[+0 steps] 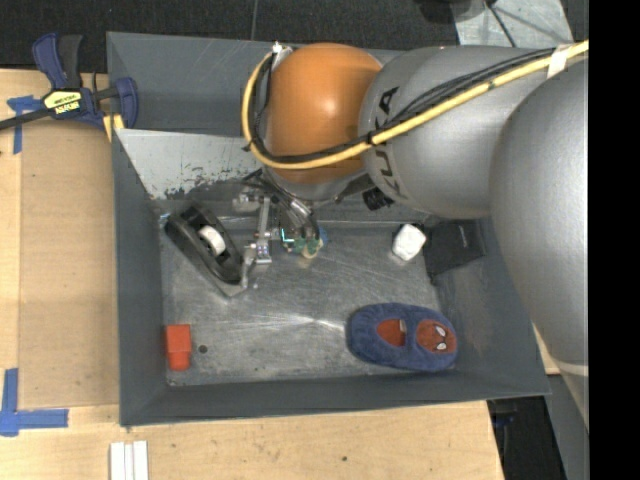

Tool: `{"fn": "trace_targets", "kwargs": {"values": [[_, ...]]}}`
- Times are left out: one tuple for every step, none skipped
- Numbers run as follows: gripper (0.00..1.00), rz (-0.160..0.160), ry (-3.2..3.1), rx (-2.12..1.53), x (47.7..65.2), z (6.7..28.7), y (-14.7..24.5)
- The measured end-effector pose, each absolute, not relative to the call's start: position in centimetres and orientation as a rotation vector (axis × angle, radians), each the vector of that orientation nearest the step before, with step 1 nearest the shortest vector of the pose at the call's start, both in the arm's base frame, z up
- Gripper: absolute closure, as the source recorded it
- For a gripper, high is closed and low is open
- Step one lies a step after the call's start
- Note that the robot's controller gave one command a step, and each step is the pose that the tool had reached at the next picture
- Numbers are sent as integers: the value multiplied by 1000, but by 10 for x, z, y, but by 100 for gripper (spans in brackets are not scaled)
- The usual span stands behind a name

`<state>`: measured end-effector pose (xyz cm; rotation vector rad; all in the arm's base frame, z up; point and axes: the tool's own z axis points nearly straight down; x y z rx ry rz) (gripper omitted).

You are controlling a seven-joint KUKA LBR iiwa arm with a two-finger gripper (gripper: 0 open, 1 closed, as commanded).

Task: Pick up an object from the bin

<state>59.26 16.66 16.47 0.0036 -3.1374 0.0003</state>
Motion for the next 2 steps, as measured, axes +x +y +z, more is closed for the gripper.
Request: {"fn": "trace_targets", "kwargs": {"values": [[0, -9, -3146, -216, 591, 76, 175], [100, -8, -3148, -215, 592, 78, 174]]}}
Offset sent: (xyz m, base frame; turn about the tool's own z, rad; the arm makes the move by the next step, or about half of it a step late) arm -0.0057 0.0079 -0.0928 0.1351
